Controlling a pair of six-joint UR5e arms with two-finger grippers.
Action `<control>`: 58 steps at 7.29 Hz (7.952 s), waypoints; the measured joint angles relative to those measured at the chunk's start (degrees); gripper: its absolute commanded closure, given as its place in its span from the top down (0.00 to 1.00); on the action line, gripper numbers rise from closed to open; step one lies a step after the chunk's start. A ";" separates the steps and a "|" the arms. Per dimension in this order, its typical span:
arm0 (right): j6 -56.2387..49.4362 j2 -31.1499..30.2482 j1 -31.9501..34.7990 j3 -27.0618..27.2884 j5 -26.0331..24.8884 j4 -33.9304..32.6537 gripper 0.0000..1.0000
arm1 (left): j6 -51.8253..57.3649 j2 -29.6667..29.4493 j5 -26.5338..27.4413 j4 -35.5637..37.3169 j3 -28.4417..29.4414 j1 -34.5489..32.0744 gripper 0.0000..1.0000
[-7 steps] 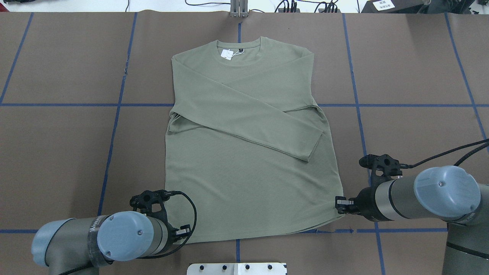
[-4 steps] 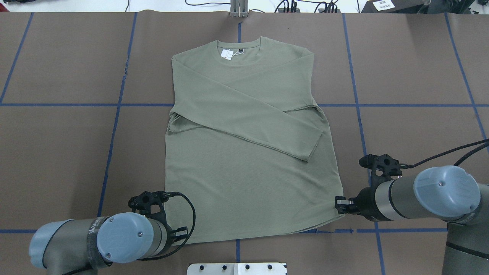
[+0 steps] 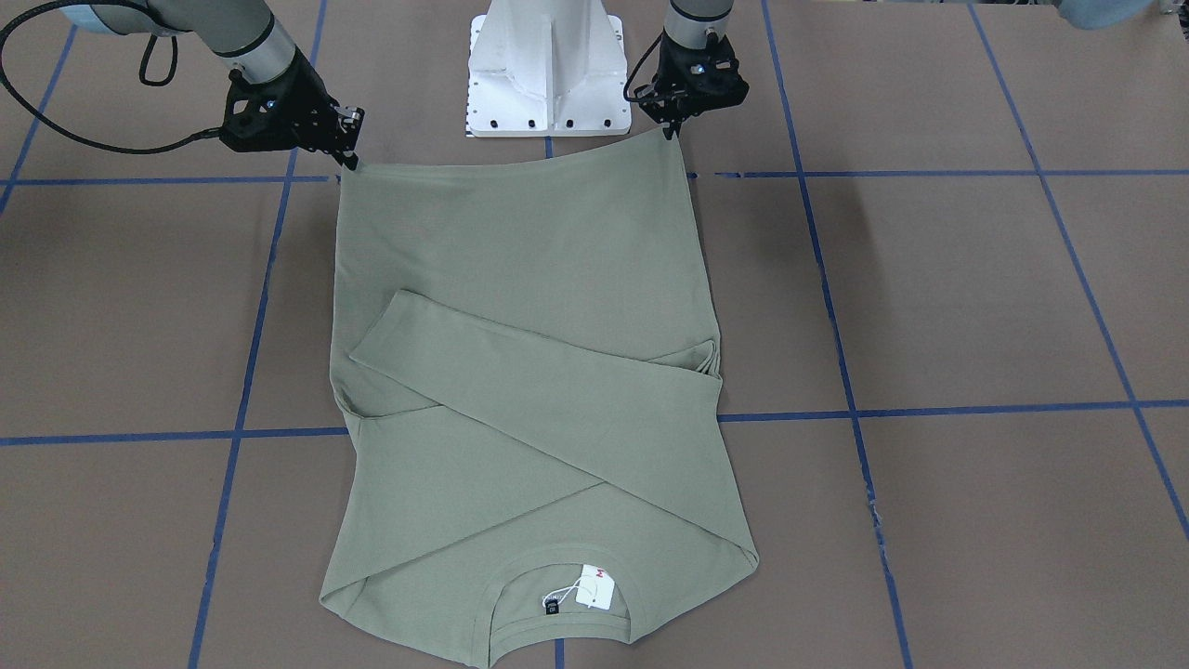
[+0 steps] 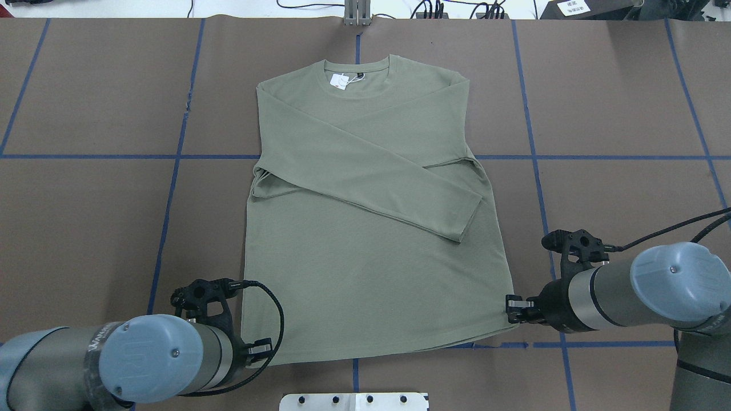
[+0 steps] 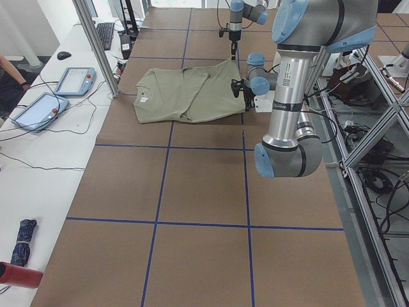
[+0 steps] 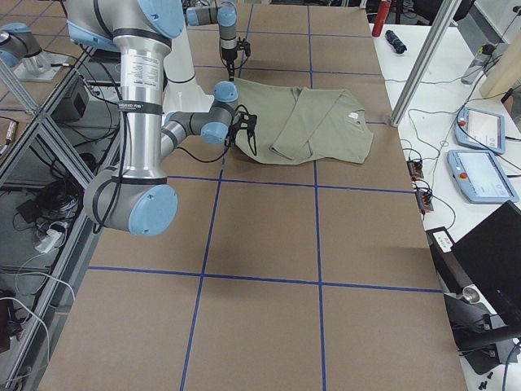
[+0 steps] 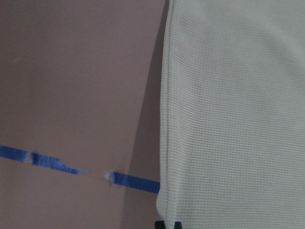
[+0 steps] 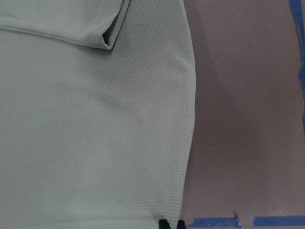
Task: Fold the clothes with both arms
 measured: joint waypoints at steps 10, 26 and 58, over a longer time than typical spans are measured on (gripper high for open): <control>-0.63 -4.87 2.94 10.09 15.99 0.20 0.00 | 5.72 -0.97 -0.20 12.21 -12.15 5.01 0.00; -8.18 34.59 32.40 -40.81 14.90 4.57 0.00 | 32.18 -17.57 -5.35 -22.18 37.25 -35.31 0.00; -12.47 7.67 10.04 -15.18 4.95 4.30 0.00 | 31.70 -16.64 -5.12 -30.85 37.79 -35.50 1.00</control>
